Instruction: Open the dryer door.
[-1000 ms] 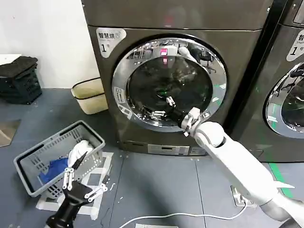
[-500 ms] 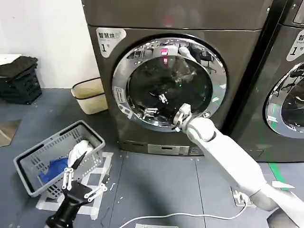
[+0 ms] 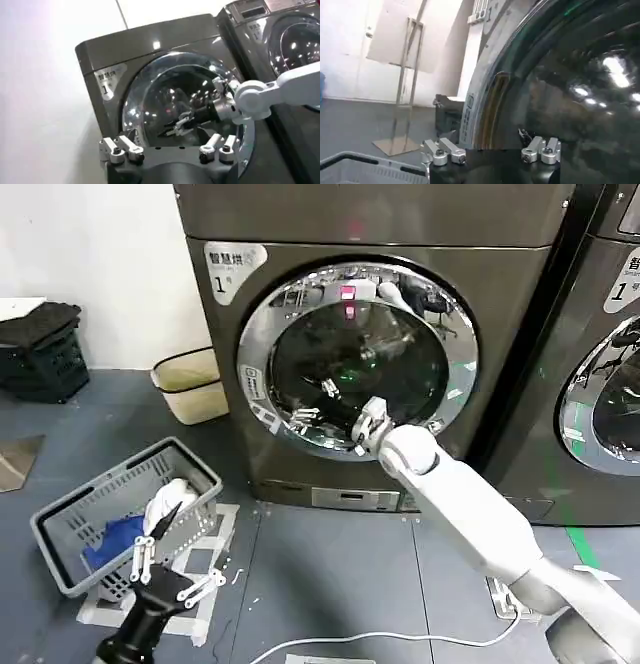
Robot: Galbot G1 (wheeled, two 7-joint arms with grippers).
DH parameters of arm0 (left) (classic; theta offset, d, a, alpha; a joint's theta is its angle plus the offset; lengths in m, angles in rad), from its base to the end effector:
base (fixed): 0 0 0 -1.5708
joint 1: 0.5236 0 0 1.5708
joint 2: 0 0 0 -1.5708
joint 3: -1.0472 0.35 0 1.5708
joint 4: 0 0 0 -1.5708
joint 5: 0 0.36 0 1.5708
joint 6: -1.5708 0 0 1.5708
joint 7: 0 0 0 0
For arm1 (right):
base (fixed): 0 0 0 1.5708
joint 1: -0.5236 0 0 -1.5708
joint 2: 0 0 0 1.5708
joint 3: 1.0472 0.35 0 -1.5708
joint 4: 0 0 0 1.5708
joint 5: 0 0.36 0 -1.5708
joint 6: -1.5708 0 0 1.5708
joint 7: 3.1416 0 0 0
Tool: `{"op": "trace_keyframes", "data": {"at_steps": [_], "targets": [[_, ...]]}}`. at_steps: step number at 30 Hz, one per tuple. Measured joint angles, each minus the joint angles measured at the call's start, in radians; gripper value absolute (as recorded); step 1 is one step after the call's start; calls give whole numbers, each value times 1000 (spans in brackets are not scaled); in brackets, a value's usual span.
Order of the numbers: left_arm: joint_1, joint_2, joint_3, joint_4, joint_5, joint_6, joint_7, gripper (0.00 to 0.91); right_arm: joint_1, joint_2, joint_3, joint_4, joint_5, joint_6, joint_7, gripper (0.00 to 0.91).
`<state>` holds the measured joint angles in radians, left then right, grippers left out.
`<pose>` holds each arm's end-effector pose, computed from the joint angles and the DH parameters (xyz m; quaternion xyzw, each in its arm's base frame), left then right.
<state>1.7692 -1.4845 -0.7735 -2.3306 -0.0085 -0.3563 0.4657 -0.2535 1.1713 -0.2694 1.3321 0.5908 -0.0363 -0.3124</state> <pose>0.1263 0.0731 -0.2392 0.1832 0.9550 0.1636 0.1664 0.5270 0.0604 -0.1741 -0.4229 0.8994 -0.0883 0.0667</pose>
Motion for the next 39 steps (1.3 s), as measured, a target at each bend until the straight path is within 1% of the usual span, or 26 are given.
{"op": "trace_keyframes", "data": {"at_steps": [20, 39], "targets": [[-4, -1, -1, 2, -4, -1, 0, 907, 42, 71, -26, -71, -20, 0, -14, 907], [-6, -1, -2, 5, -7, -2, 0, 907, 73, 100, -65, -97, -1, 0, -78, 907]]}}
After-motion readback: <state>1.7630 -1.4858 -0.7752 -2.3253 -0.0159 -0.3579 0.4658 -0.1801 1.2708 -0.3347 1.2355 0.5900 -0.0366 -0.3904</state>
